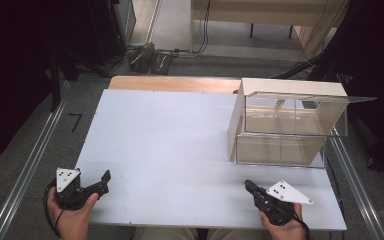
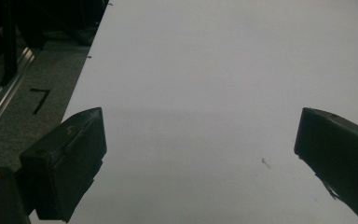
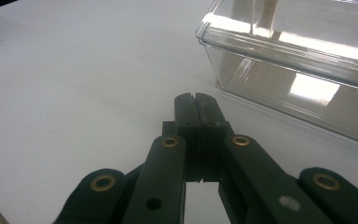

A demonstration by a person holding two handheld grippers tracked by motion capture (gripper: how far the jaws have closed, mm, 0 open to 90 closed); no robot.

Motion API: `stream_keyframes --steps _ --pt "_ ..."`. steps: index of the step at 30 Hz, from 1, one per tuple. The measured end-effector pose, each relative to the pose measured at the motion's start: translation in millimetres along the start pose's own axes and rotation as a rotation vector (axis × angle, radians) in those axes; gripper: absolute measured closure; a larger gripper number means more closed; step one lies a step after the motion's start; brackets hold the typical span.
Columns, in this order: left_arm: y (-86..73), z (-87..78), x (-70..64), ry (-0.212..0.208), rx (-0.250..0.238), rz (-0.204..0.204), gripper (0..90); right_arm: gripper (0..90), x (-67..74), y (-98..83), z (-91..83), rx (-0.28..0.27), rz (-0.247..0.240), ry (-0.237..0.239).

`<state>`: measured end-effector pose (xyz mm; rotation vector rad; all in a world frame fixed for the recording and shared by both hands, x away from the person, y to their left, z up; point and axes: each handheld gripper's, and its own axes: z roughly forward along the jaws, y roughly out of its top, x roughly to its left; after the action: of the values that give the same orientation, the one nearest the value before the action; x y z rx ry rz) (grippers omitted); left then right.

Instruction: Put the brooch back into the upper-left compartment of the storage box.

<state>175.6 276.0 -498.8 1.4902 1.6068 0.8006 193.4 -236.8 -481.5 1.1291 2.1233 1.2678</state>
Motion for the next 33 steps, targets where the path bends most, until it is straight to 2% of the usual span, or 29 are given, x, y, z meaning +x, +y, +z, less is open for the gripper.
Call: stream_keyframes --steps 33 --pt "-0.4 1.5 -0.9 0.000 0.002 0.001 2.7 86.9 -6.3 23.3 -5.9 -0.103 0.023 -0.012"
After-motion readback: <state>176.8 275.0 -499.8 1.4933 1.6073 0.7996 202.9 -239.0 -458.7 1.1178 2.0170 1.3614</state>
